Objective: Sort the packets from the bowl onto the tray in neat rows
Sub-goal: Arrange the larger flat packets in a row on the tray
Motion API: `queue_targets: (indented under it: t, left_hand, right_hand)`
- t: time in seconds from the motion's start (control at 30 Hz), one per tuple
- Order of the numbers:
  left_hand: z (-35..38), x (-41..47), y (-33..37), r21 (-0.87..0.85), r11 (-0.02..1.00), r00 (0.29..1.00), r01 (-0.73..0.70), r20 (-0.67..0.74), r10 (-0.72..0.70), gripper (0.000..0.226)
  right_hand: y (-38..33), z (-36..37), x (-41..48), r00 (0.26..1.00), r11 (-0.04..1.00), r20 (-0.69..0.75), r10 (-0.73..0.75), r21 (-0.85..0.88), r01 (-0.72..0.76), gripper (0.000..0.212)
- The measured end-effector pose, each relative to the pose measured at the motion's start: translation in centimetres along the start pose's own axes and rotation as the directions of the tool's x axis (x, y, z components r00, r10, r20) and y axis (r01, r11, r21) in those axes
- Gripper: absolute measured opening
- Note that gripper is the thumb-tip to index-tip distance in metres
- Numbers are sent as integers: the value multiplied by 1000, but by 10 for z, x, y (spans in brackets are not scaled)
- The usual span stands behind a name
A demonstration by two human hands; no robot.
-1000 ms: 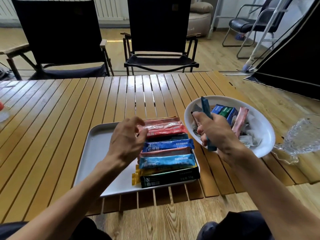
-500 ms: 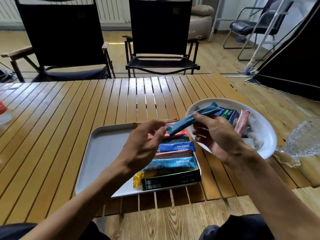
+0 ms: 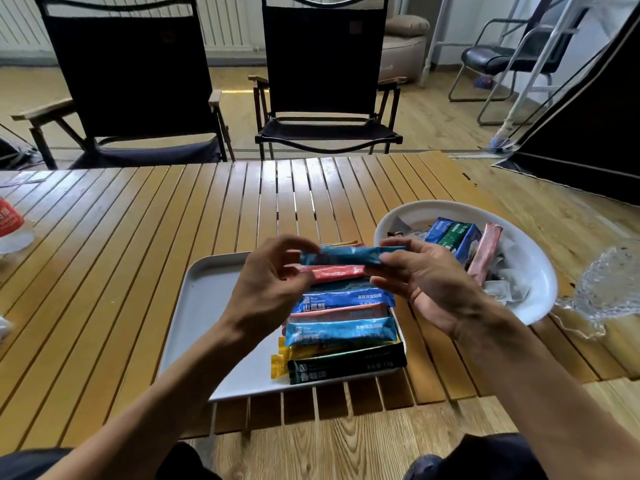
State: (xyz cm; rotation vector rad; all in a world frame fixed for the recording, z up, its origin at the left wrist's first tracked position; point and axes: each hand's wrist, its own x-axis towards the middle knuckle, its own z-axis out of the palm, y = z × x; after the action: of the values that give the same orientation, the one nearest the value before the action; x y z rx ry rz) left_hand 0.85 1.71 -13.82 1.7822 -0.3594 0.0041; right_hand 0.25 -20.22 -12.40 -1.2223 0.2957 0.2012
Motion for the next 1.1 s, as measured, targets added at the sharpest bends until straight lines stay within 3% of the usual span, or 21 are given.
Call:
queue_targets:
  t: [0.07, 0.17, 0.3, 0.4, 0.47, 0.57, 0.7, 0.83, 0.93, 1.1]
  left_hand:
    - [1, 2, 3, -263, 953, 989, 147, 9, -150, 31]
    - [3, 4, 5, -401, 891, 969, 215, -28, -246, 38]
    - [6, 7, 12, -237, 967, 978, 95, -159, -135, 15]
    - [4, 15, 26, -20, 995, 975, -97, -201, 91, 14]
    - [4, 21, 34, 10, 987, 970, -161, -180, 160, 15]
    - [12, 26, 39, -3, 989, 980, -145, -139, 143, 14]
    - [16, 29, 41, 98, 975, 955, -200, -201, 216, 11]
    - [14, 31, 43, 39, 984, 972, -173, -155, 177, 15]
    - [7, 32, 42, 77, 981, 967, -179, -172, 190, 6]
    - [-7, 34, 33, 112, 991, 991, -78, -103, 90, 15]
  right_hand:
    - [0, 0, 1, 1000, 1000, -3, -2, -8, 2, 20]
    - [2, 1, 3, 1000, 1000, 10, -3, -23, 4, 23]
    - [5, 2, 2, 995, 988, 93, -21, -152, 35, 20]
    - [3, 4, -3, 964, 873, 221, -147, -429, 231, 27]
    - [3, 10, -6, 941, 832, 282, -185, -464, 303, 38]
    - [4, 15, -4, 925, 809, 305, -229, -469, 355, 31]
    - [4, 19, -2, 922, 784, 328, -206, -508, 356, 32]
    - [2, 19, 1, 928, 795, 307, -210, -499, 345, 12]
    - [1, 20, -1, 925, 791, 313, -217, -499, 355, 26]
    - [-6, 16, 1, 936, 857, 172, -306, -377, 350, 19]
